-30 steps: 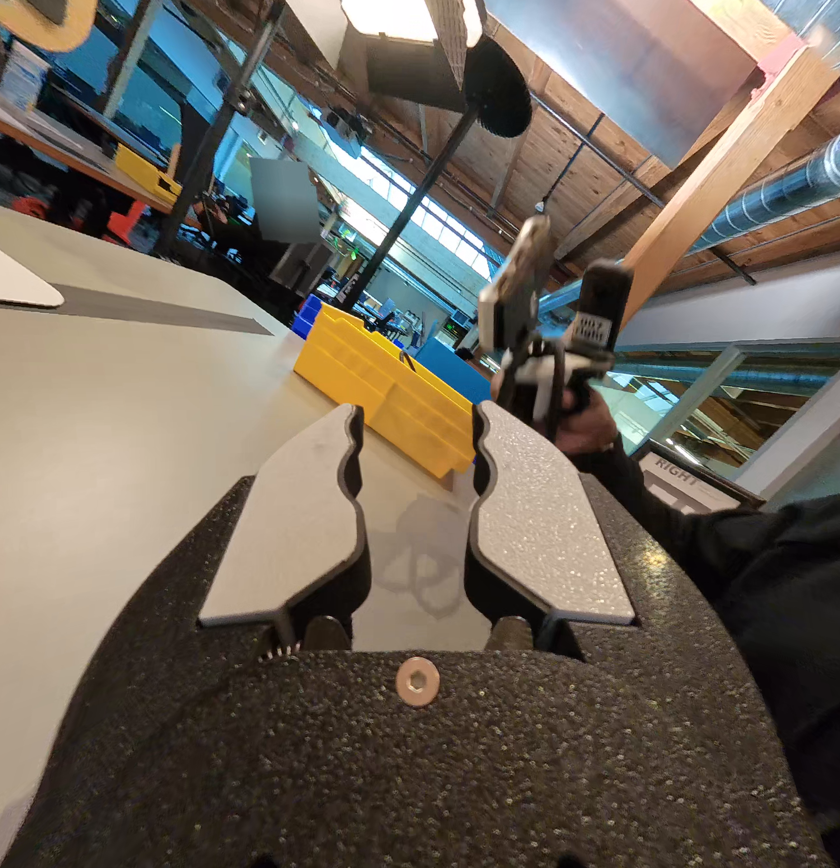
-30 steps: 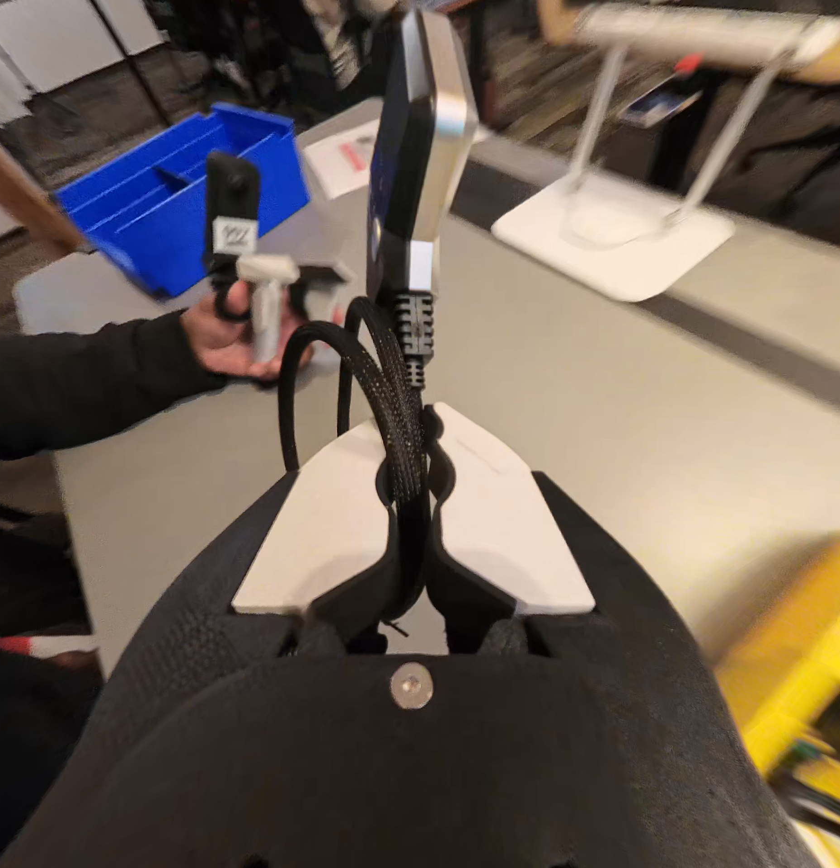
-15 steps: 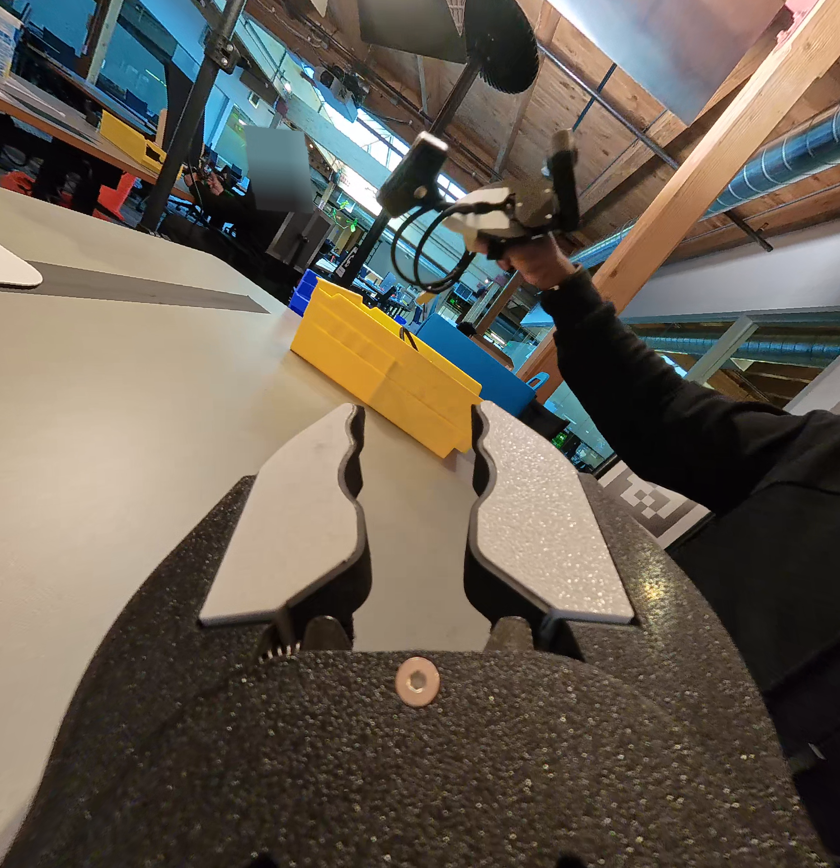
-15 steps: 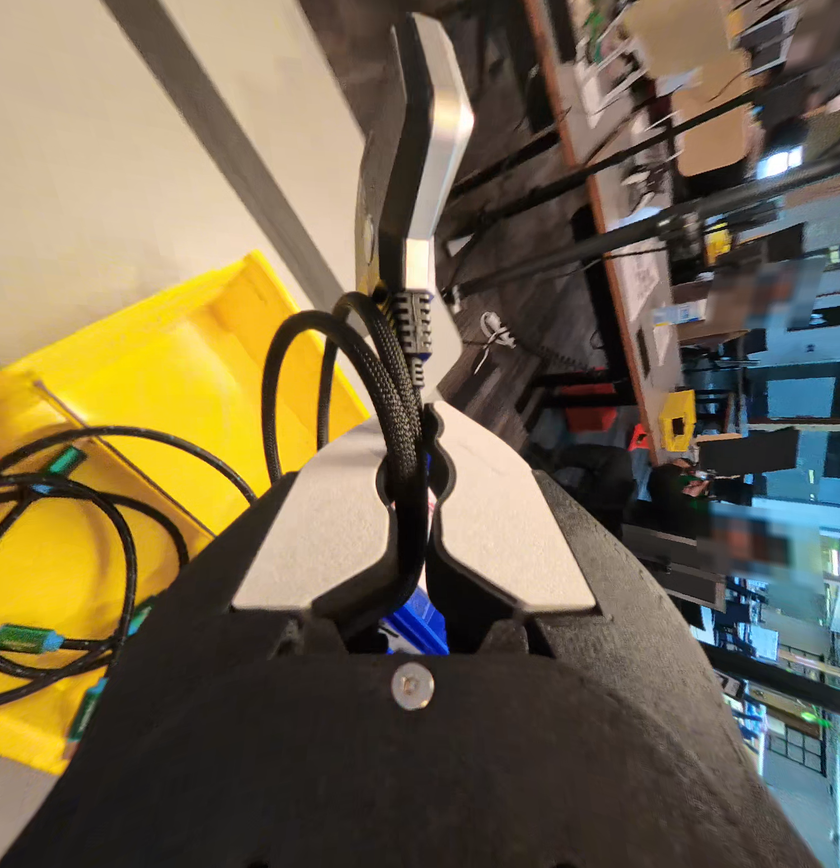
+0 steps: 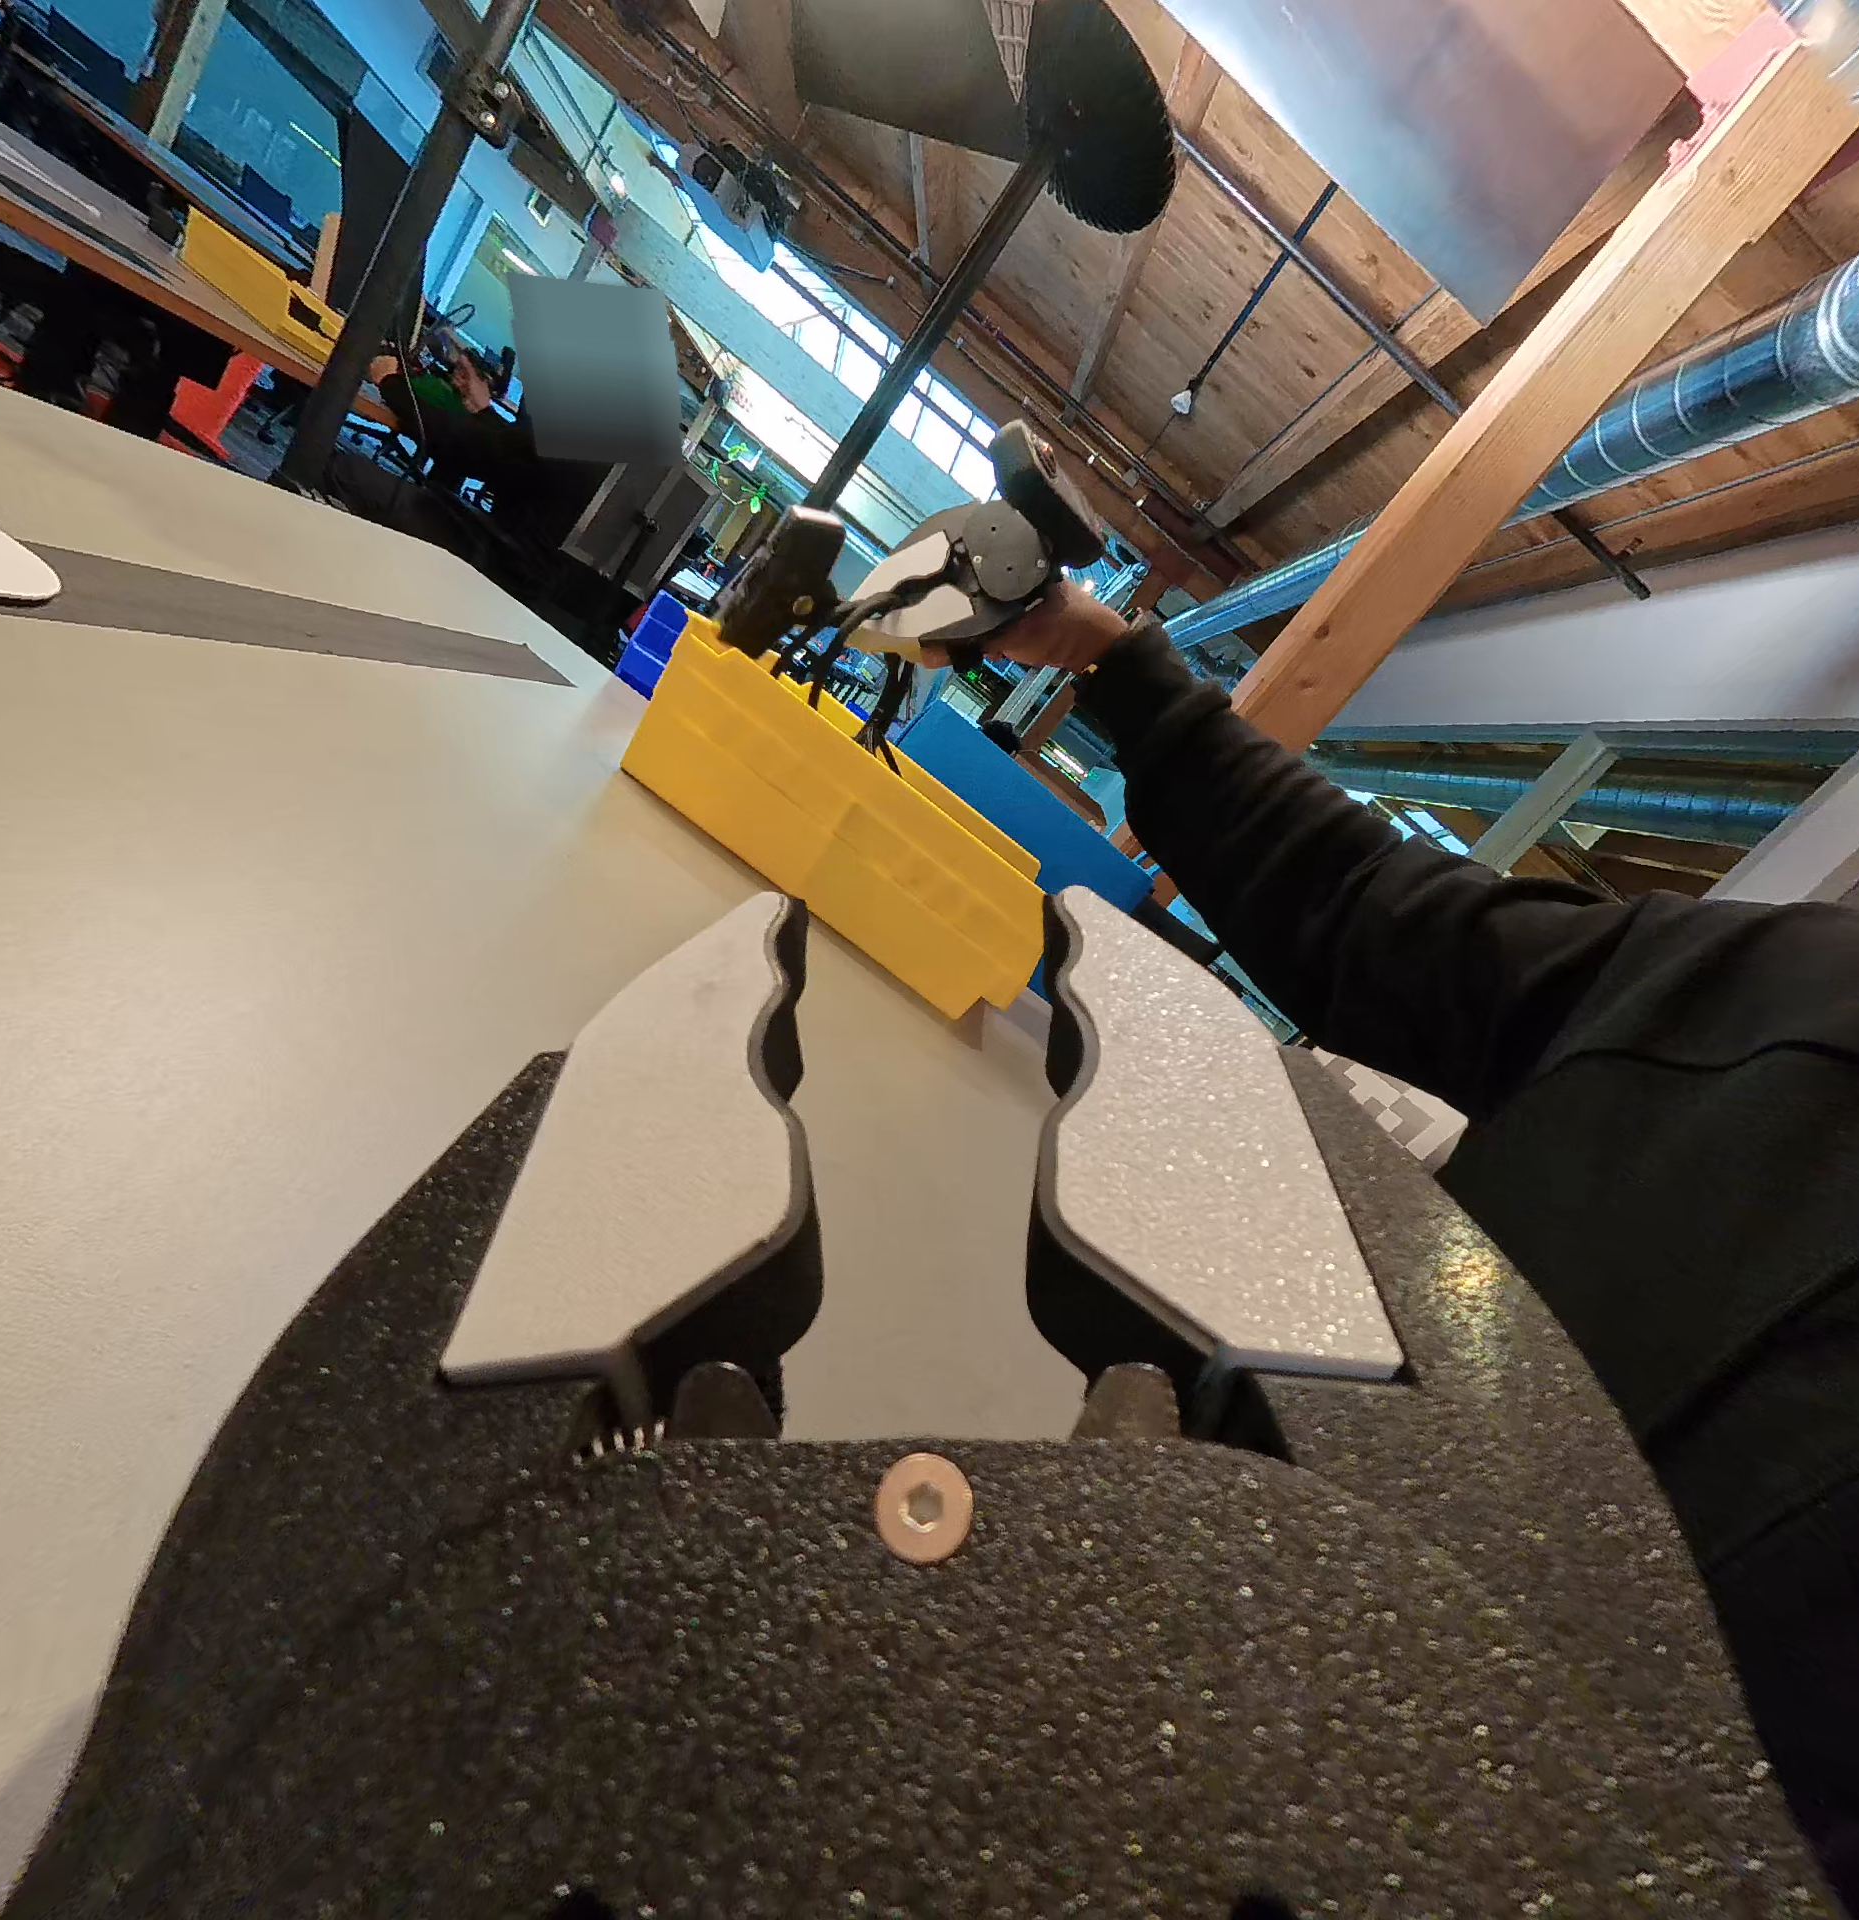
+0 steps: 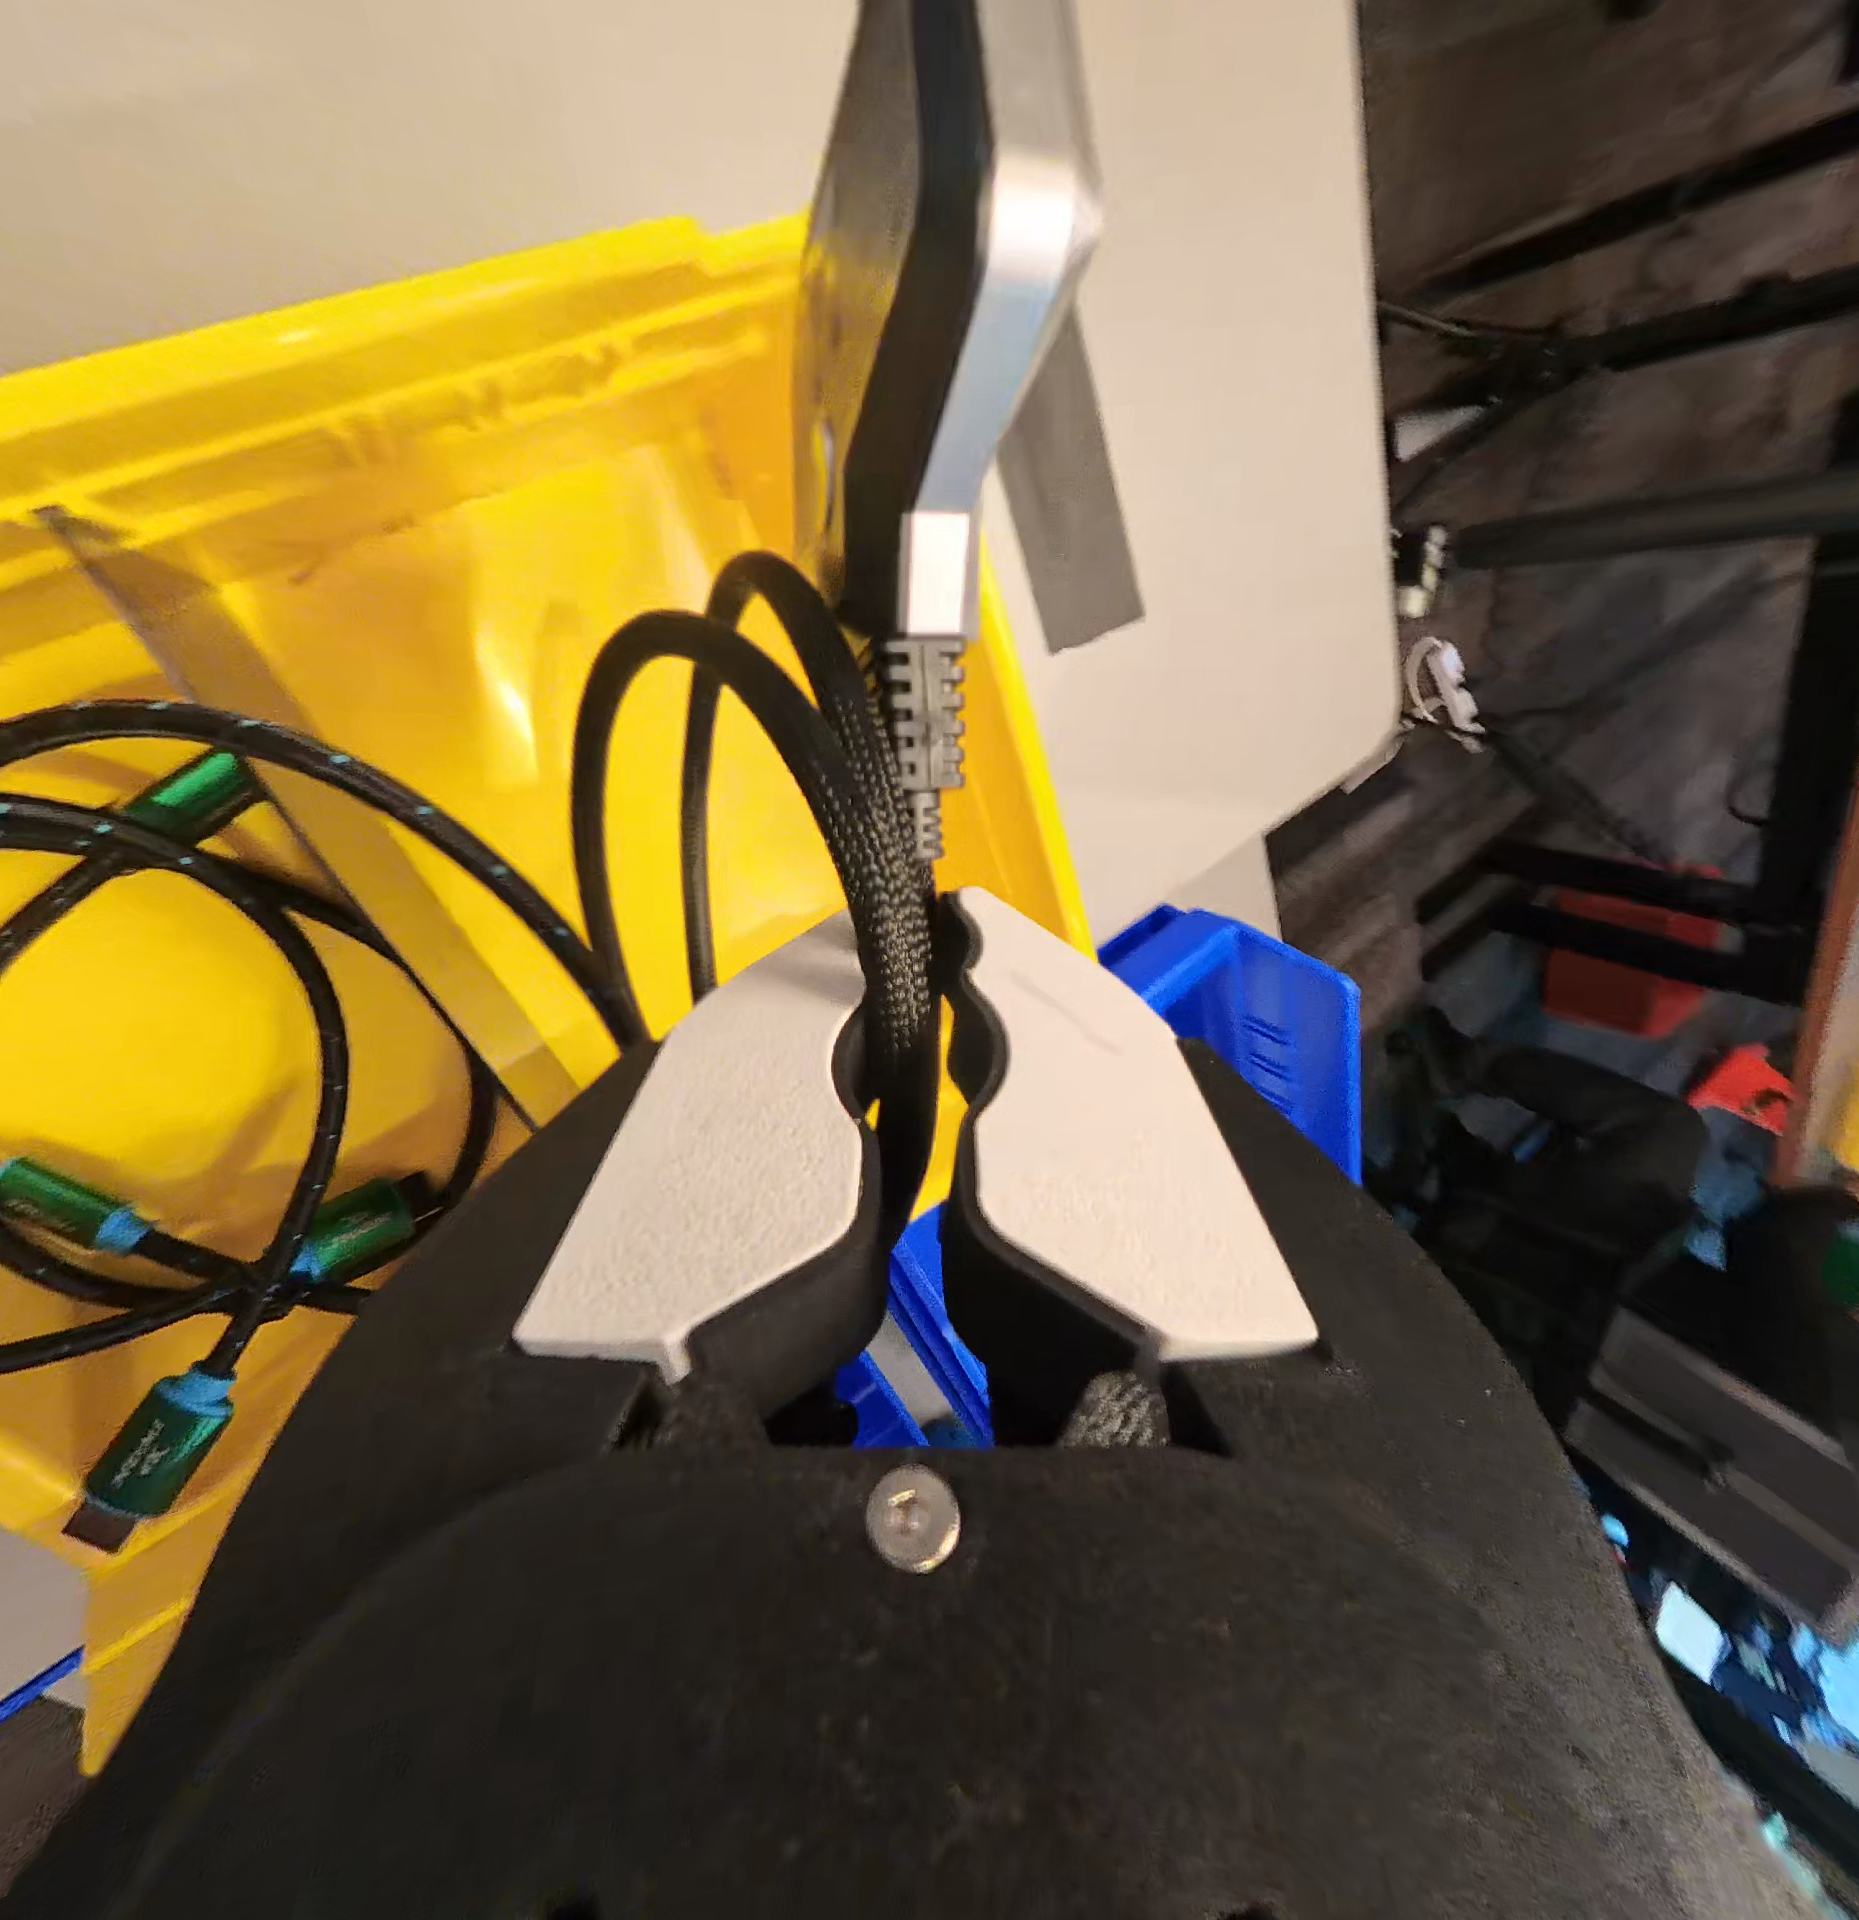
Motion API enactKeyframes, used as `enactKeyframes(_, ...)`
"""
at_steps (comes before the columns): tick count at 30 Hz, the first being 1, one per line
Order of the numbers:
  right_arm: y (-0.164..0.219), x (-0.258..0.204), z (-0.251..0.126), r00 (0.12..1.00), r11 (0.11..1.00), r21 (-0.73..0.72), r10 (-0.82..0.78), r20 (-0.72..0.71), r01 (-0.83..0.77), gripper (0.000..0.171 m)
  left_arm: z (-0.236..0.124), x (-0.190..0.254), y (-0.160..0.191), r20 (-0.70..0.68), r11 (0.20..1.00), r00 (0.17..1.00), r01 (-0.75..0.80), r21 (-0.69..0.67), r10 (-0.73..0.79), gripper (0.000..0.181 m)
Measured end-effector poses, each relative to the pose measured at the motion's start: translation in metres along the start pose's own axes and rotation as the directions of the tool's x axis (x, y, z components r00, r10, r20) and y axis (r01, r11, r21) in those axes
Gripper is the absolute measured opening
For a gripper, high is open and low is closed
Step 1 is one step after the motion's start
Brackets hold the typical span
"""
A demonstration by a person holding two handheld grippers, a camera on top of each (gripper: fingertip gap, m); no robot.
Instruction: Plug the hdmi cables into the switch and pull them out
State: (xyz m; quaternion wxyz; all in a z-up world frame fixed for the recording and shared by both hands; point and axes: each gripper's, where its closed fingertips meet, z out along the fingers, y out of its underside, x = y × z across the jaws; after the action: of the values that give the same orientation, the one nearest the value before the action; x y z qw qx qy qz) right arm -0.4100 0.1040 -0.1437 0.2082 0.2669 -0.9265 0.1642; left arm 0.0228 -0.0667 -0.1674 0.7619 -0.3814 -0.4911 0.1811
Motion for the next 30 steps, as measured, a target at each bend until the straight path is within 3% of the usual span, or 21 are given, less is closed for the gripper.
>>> enactKeyframes(5,0.0,-0.017,0.009,0.996,0.999,0.047,-0.01,0.09,0.006,0.008,0.0,0.0,0.0,-0.002,1.0,1.0,0.005,0.001,-0.005,0.044)
enactKeyframes(9,0.021,-0.026,0.033,0.99,0.996,-0.087,0.019,0.141,-0.007,0.008,0.0,0.0,0.0,-0.005,1.0,1.0,0.007,-0.002,-0.007,0.044)
enactKeyframes(13,0.023,-0.022,0.045,0.997,0.992,-0.127,0.03,0.074,-0.02,0.013,0.0,0.0,0.0,-0.002,1.0,1.0,0.003,0.0,-0.003,0.044)
enactKeyframes(21,0.015,-0.008,-0.005,0.961,0.964,0.033,0.267,-0.076,-0.265,0.047,0.003,-0.001,0.005,0.05,0.998,0.997,-0.057,-0.032,0.059,0.047)
enactKeyframes(25,0.015,-0.025,-0.039,0.906,0.909,0.18,0.402,-0.131,-0.377,0.044,0.007,-0.002,0.011,0.097,0.988,0.986,-0.124,-0.087,0.132,0.05)
enactKeyframes(30,0.04,-0.029,-0.055,0.857,0.877,0.177,0.477,-0.197,-0.447,0.048,0.01,-0.001,0.017,0.111,0.98,0.98,-0.152,-0.126,0.166,0.051)
